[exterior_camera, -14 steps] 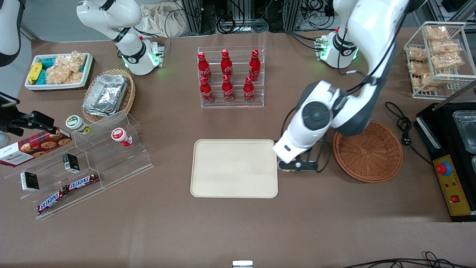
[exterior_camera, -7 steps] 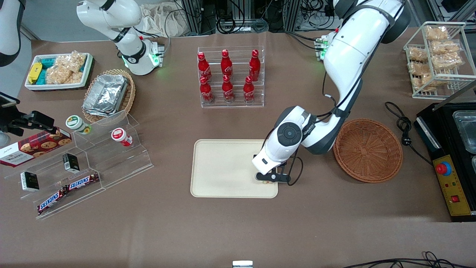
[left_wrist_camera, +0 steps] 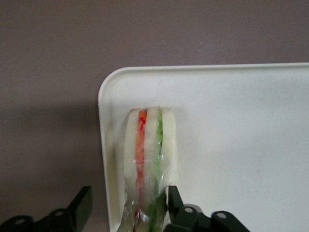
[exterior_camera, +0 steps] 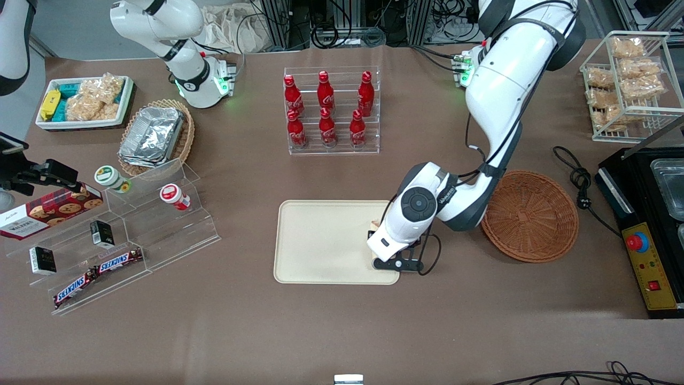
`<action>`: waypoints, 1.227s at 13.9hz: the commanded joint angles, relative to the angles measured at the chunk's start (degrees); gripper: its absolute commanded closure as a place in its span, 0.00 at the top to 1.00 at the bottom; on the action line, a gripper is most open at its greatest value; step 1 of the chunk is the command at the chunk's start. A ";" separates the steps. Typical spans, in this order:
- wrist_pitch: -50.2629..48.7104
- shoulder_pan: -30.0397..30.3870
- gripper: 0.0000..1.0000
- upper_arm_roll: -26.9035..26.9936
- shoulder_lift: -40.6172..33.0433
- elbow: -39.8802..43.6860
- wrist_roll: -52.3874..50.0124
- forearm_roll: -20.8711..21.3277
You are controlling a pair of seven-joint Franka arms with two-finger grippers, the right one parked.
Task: Place sandwich from basket to tray
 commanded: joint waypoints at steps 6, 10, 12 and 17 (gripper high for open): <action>-18.83 0.99 0.99 2.81 -14.07 0.40 -0.70 0.76; -22.17 7.32 0.99 2.72 -20.22 0.57 2.79 0.23; -25.77 12.14 0.99 2.72 -24.08 -0.04 15.05 -0.12; -29.39 23.14 0.99 2.72 -30.34 0.22 26.28 -0.21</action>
